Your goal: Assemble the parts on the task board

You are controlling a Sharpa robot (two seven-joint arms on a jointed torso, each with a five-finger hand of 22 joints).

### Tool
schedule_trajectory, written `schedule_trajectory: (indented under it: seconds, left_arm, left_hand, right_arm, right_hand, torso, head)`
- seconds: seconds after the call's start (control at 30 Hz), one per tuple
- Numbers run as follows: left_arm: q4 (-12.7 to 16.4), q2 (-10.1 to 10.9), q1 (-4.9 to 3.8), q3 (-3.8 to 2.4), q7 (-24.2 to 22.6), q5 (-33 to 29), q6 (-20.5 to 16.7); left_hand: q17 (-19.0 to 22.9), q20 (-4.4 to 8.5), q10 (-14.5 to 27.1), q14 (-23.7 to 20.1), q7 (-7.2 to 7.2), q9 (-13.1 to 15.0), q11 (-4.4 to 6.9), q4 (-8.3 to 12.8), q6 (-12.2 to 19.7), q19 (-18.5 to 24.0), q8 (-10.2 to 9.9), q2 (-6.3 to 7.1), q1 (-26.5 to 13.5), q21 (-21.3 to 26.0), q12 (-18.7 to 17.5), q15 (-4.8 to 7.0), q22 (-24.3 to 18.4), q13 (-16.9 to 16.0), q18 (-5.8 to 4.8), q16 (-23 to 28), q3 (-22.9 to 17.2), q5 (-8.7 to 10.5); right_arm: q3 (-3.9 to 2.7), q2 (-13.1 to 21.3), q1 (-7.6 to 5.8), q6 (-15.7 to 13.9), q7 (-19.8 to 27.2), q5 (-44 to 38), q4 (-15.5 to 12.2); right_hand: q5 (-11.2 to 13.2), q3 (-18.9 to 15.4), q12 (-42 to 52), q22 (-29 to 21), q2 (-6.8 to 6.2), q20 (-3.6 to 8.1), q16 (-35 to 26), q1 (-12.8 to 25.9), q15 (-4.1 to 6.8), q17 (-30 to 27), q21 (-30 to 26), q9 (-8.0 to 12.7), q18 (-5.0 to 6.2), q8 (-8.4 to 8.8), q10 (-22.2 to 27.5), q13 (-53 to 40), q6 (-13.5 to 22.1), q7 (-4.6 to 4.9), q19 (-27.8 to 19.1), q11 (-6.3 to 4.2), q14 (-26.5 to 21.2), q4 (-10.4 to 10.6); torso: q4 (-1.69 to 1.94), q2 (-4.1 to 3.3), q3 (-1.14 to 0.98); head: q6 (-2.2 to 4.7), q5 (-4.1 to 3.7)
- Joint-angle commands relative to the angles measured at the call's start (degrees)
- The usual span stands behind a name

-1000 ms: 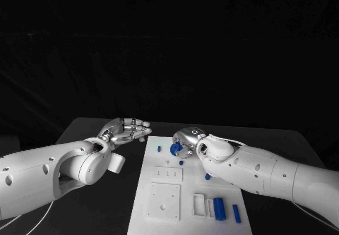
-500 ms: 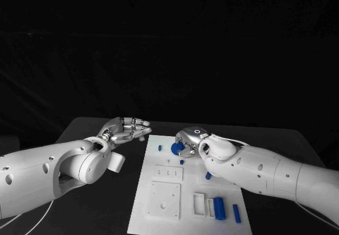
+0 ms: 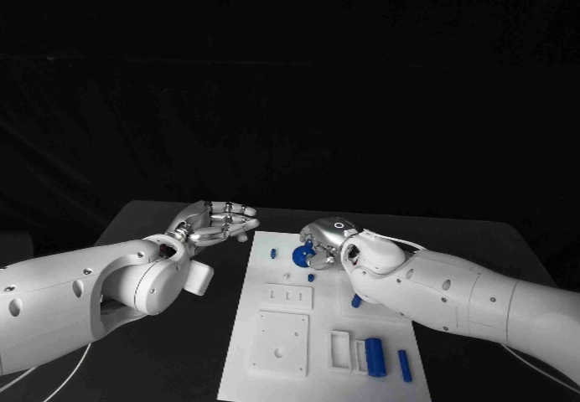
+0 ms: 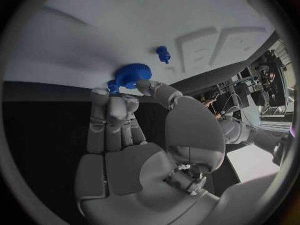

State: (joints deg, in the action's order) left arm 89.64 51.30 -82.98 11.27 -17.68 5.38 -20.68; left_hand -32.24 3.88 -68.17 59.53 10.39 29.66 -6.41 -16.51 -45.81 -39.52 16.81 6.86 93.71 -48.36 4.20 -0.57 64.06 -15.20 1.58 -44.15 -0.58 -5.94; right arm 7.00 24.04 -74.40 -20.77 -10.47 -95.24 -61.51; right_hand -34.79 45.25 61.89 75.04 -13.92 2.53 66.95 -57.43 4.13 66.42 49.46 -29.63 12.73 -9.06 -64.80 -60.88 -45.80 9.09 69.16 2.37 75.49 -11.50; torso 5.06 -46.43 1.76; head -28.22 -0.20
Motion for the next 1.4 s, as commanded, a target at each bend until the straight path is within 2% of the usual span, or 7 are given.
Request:
schedule_trajectory:
  seconds: [0.03,0.37,0.5,0.6,0.73,0.87,1.4]
  left_arm:
    - [0.0,-0.1,-0.05,-0.02,-0.5,0.1,0.9]
    - [-0.1,0.0,-0.05,-0.02,-0.5,0.1,1.0]
    - [-0.6,0.1,-0.05,-0.02,-0.7,0.1,1.4]
    - [-1.3,-0.2,-0.04,-0.02,-0.7,0.1,2.4]
    - [-3.0,-1.1,-0.01,0.12,-0.9,0.3,4.0]
    - [-4.6,-1.6,0.01,0.17,-1.2,0.5,4.9]
    - [-7.7,-2.5,0.85,0.26,-1.9,0.4,8.5]
  left_hand:
    - [0.1,1.01,0.4,0.1,0.15,0.1,-0.14,-0.1,0.0,0.5,-0.2,-0.05,-0.1,0.3,-0.2,-0.18,-0.1,-0.1,0.25,0.3,-0.2,-0.19]
    - [0.1,1.0,0.4,0.1,0.16,0.1,-0.15,-0.1,0.0,0.5,-0.3,-0.04,-0.2,0.3,-0.2,-0.19,-0.1,-0.1,0.25,0.3,-0.2,-0.19]
    - [0.1,1.0,0.4,0.1,0.16,0.1,-0.15,-0.1,0.0,0.5,-0.3,-0.03,-0.2,0.3,-0.2,-0.19,-0.1,-0.1,0.24,0.3,-0.2,-0.19]
    - [0.1,0.97,0.2,0.1,0.12,0.2,-0.09,-0.1,-0.1,0.5,-0.2,-0.01,-0.4,0.3,-0.1,-0.2,-0.1,-0.2,0.21,0.4,-0.1,-0.14]
    - [0.6,0.74,-1.0,-0.8,-0.17,0.4,0.34,0.0,-0.7,1.4,-0.1,-0.28,-0.6,0.8,0.3,-0.49,-0.3,-0.6,0.02,1.5,0.0,-0.11]
    - [1.4,0.22,-3.4,-1.5,-0.52,0.6,1.45,0.0,-1.3,2.6,0.0,-0.61,-0.7,1.6,1.2,-1.06,-0.8,-1.3,-0.25,3.2,0.1,-0.08]
    - [2.5,-0.66,-2.7,-1.2,-0.2,0.7,0.86,-0.1,-1.0,3.4,-0.9,-0.95,0.1,2.6,-0.4,-1.94,-1.6,-1.1,-0.14,7.3,0.6,-0.04]
  right_arm:
    - [-0.01,0.3,0.0,-0.1,0.1,1.7,-0.2]
    - [-0.05,2.3,-0.01,-3.8,3.2,6.5,-1.9]
    - [-0.94,5.0,-0.34,-7.8,9.3,15.8,-4.1]
    - [-1.94,7.0,-0.5,-5.8,15.6,26.7,-4.9]
    - [-3.11,10.2,-0.52,-1.4,21.4,35.3,-5.0]
    - [-3.63,13.2,-0.52,1.0,23.0,38.9,-5.1]
    - [-3.84,17.4,1.57,5.5,24.5,40.9,0.2]
  right_hand:
    - [-3.8,0.8,0.0,0.6,0.42,-0.22,-0.3,-0.7,-0.45,0.0,-0.2,0.1,2.25,0.16,0.2,0.1,0.6,0.2,-0.1,0.3,-0.1,-0.2]
    - [-9.5,3.7,0.5,0.9,2.57,-0.68,-0.1,-0.2,-0.4,0.2,-0.1,0.1,2.27,-0.75,0.1,0.4,-0.4,0.14,0.0,0.25,0.0,-0.5]
    - [-3.0,0.8,1.0,1.0,2.72,-0.34,0.2,1.5,-0.31,0.5,0.5,-0.1,2.27,-1.57,-0.4,0.4,-1.6,0.02,0.9,0.16,0.4,-0.8]
    - [4.6,-2.5,1.1,1.0,3.79,-0.07,0.2,1.6,-0.12,0.5,0.6,-0.3,2.27,-2.07,-0.3,0.5,-2.1,-0.17,0.8,-0.06,0.4,-1.9]
    - [9.8,-7.2,1.2,1.0,6.6,-0.19,0.0,1.6,-0.05,0.6,0.4,-0.3,2.27,-2.41,0.4,0.6,-2.3,-0.23,-0.1,-0.09,0.0,-5.0]
    - [14.5,-11.2,1.4,1.1,7.07,-0.23,0.0,1.0,0.14,0.7,0.4,-0.4,2.27,-2.69,0.9,0.6,-2.5,-0.28,-0.8,-0.21,-0.2,-5.4]
    - [14.3,-18.3,1.6,1.0,7.47,-0.53,-0.3,-1.9,0.14,0.9,0.4,-0.3,2.27,-3.02,1.8,0.8,-2.8,-0.48,-2.3,-0.33,-0.9,-5.3]
  torso:
    - [-0.02,-0.01,0.03]
    - [0.02,-0.01,0.03]
    - [-0.09,0.11,0.01]
    - [-0.26,0.24,0.03]
    - [-0.57,0.87,-0.12]
    - [-1.17,1.8,-0.34]
    - [-3.65,3.37,-1.57]
  head:
    - [-0.04,0.02]
    - [-0.03,-0.05]
    - [0.19,-0.14]
    - [0.36,-0.61]
    - [0.89,-1.03]
    - [0.97,-1.26]
    - [0.17,-1.25]
